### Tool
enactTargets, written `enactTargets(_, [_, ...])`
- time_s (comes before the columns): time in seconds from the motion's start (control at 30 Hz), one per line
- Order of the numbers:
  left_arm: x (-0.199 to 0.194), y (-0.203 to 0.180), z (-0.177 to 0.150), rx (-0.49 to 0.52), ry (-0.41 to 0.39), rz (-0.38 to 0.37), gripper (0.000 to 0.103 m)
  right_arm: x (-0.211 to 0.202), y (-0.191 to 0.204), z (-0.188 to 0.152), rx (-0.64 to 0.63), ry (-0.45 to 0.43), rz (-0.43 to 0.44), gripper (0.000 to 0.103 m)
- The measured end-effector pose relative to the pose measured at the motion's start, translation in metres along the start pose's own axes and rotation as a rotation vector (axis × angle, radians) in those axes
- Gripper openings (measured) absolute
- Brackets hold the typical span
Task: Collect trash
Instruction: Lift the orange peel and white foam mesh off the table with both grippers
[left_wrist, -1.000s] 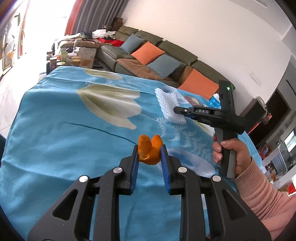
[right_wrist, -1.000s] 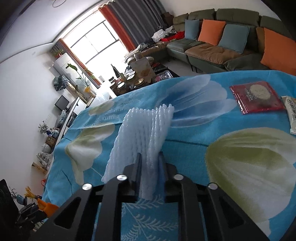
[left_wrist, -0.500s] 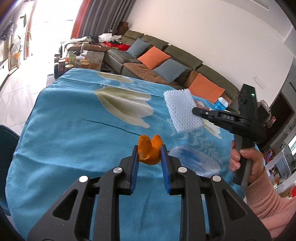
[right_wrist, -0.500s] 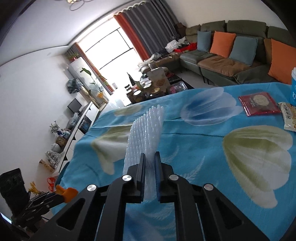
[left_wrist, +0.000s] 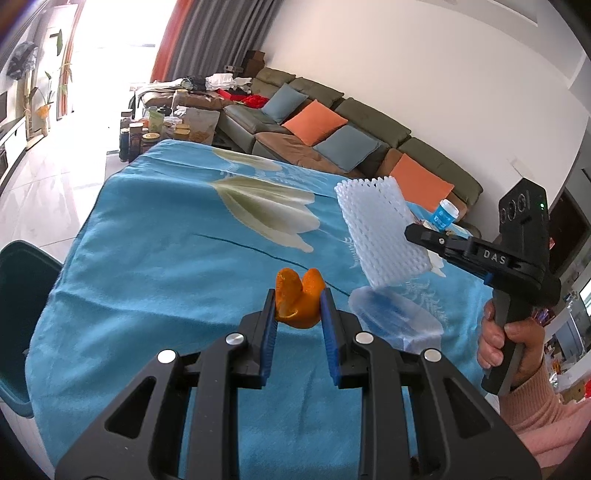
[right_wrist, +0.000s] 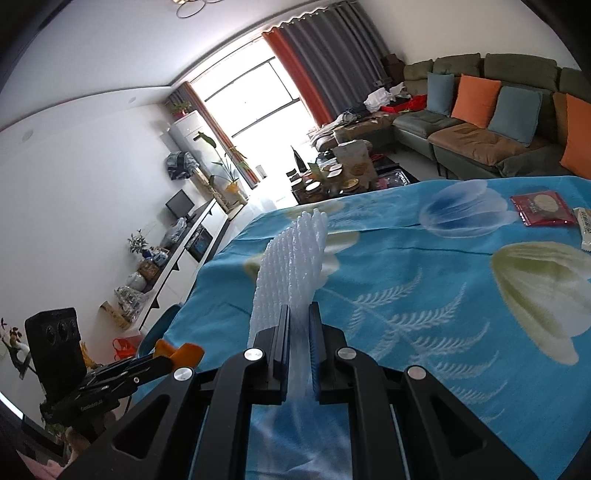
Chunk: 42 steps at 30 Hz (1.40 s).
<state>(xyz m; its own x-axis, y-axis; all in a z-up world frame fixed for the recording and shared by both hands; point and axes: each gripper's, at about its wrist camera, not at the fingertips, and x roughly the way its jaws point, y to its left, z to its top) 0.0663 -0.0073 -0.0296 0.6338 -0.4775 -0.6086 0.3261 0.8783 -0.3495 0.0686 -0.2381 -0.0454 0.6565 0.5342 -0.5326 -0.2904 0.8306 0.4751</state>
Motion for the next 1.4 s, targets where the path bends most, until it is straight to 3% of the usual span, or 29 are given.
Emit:
enactTargets(0.57, [-0.017, 0.015, -0.013, -0.031, -0.015, 0.027, 0.023, 0.008, 0.037, -0.020, -0.039, 0.019, 0.042, 0.008])
enactTargets(1.4, [-0.033, 0.024, -0.018, -0.047, -0.028, 0.066, 0.023, 0.019, 0.050, -0.027, -0.053, 0.033, 0.076, 0.008])
